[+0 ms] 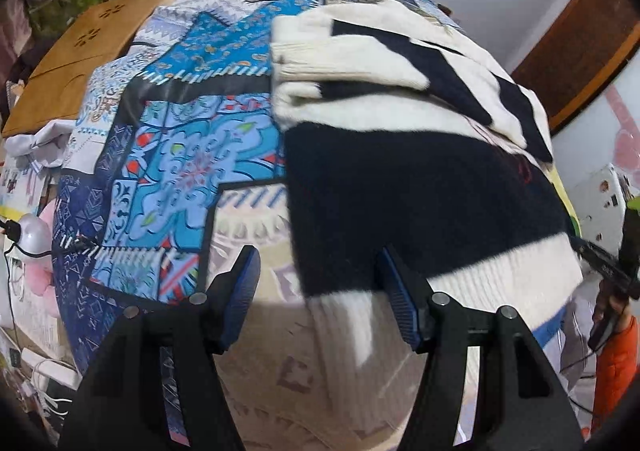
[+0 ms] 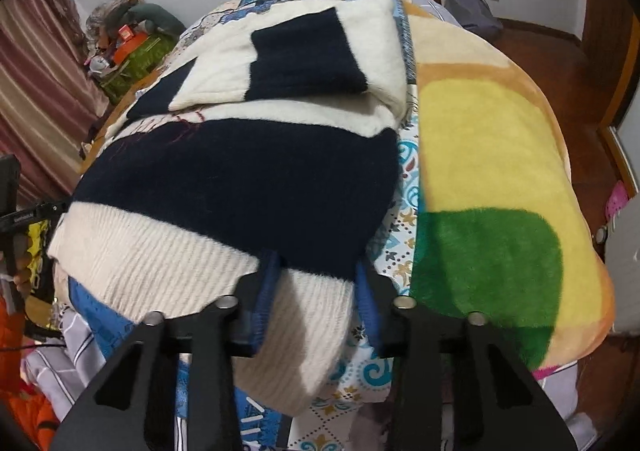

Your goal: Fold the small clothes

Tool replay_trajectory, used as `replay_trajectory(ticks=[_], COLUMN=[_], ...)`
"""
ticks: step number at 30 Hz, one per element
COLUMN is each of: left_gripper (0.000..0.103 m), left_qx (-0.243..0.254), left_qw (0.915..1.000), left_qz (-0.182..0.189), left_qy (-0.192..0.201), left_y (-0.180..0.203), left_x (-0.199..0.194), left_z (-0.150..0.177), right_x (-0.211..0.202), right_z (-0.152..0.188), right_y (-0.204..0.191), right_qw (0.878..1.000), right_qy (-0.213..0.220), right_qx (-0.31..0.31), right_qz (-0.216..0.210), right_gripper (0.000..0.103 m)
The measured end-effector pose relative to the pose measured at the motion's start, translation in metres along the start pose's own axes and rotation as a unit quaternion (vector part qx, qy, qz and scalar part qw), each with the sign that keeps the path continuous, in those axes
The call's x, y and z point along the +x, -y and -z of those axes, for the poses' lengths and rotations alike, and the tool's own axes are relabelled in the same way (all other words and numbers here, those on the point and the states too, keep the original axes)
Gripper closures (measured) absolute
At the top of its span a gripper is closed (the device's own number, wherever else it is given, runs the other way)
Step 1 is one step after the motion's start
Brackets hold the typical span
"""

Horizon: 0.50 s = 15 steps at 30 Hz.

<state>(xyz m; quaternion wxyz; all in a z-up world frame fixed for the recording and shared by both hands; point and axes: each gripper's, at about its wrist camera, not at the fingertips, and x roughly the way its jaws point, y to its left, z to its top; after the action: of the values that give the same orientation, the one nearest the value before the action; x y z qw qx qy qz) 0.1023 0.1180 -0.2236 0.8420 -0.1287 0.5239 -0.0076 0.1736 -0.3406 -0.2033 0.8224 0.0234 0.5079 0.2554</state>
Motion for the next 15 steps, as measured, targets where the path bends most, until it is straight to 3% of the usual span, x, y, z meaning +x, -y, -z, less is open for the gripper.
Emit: replay_trajectory(ticks=[2, 4, 8, 12, 15], left_gripper=[0.043, 0.054, 0.089, 0.094, 0.094], left_qx=[0.011, 0.019, 0.022, 0.034, 0.036], left_qw=[0.9999, 0.9998, 0.9994, 0.9992, 0.998], left_qz=[0.0, 0.007, 0.027, -0.008, -0.014], left_qy=[0.0, -0.002, -0.007, 0.018, 0.051], left_y=[0.006, 0.01, 0.016, 0.026, 0.031], left_x=[0.0, -0.002, -0.005, -0.012, -0.028], left_z=[0.003, 0.004, 0.004, -0.002, -0.022], right_x=[-0.001, -0.003, -0.012, -0.02, -0.028], right_z=[0.001, 0.0, -0.004, -0.017, -0.029], right_y=[-0.006, -0.01, -0.017, -0.021, -0.025], right_qw=[1.0, 1.0, 0.999, 0.997, 0.996], right_qy=[0.009, 0.018, 0.044, 0.067, 0.086], right_qx=[-0.007, -0.014, -0.029, -0.031, -0.037], right_qz=[0.006, 0.01, 0.01, 0.005, 0.004], right_gripper=[0.093, 0.095, 0.095, 0.096, 0.096])
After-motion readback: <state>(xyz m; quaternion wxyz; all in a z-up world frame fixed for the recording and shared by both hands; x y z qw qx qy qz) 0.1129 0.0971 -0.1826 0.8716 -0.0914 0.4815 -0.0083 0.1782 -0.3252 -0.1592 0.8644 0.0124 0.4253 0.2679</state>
